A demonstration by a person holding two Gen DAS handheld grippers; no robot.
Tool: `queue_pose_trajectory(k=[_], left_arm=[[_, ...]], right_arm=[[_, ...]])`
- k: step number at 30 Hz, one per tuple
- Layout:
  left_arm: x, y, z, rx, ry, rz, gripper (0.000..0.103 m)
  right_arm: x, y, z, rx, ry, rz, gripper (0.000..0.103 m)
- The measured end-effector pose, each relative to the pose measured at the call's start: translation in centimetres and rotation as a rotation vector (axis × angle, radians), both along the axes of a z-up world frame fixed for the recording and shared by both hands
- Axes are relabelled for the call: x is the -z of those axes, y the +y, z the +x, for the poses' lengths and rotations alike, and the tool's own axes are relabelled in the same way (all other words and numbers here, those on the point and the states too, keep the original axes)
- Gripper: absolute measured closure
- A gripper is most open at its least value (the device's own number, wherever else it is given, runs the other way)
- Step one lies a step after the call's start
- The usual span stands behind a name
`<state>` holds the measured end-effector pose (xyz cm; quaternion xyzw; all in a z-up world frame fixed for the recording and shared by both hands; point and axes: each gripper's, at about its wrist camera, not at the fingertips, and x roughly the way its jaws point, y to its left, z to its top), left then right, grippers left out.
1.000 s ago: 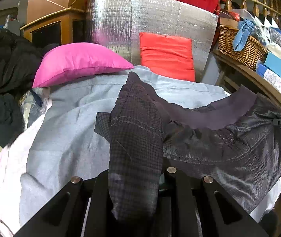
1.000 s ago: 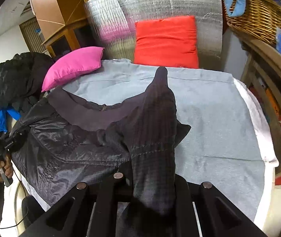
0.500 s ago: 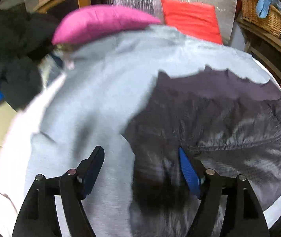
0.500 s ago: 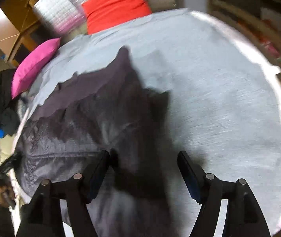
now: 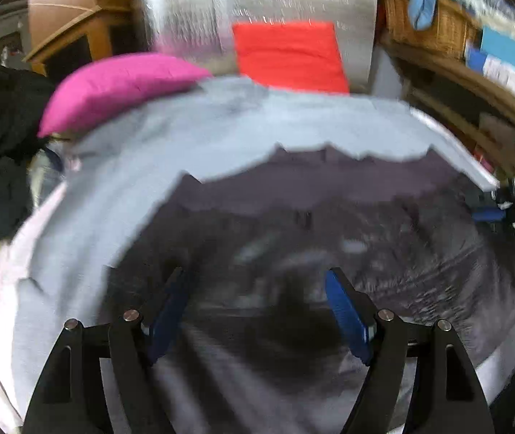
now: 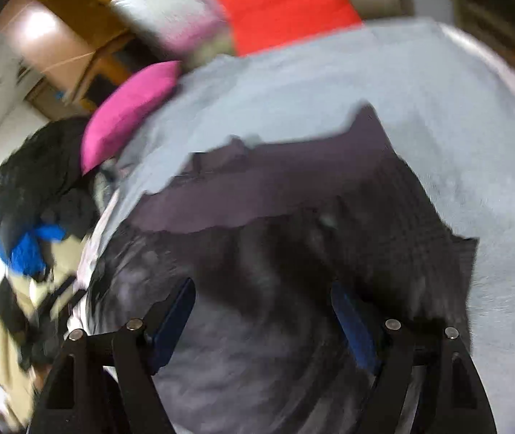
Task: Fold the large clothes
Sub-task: 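Lower the held jacket onto the blanket and open both tools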
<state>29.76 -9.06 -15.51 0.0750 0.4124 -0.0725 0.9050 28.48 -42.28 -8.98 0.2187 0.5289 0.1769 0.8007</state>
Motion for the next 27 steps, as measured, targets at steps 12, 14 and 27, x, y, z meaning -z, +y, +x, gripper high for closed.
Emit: queue_pose_trajectory(k=[12, 14, 27], left_arm=[[0.7, 1.5, -1.3, -0.096, 0.04, -0.027, 0.02], [-0.3, 1.8, -3.2, -0.093, -0.001, -0.033, 0.02], [1.9, 3.2, -7.4, -0.182, 0.036, 0.008, 0.02]], right_arm=[[-1.0, -1.8, -1.4, 0.161, -0.073, -0.143, 0.023], [-2.9, -0.4, -3.4, 0.125, -0.145, -0.156, 0.022], [-0.5, 8.0, -12.5, 0.048, -0.199, -0.218, 0.018]])
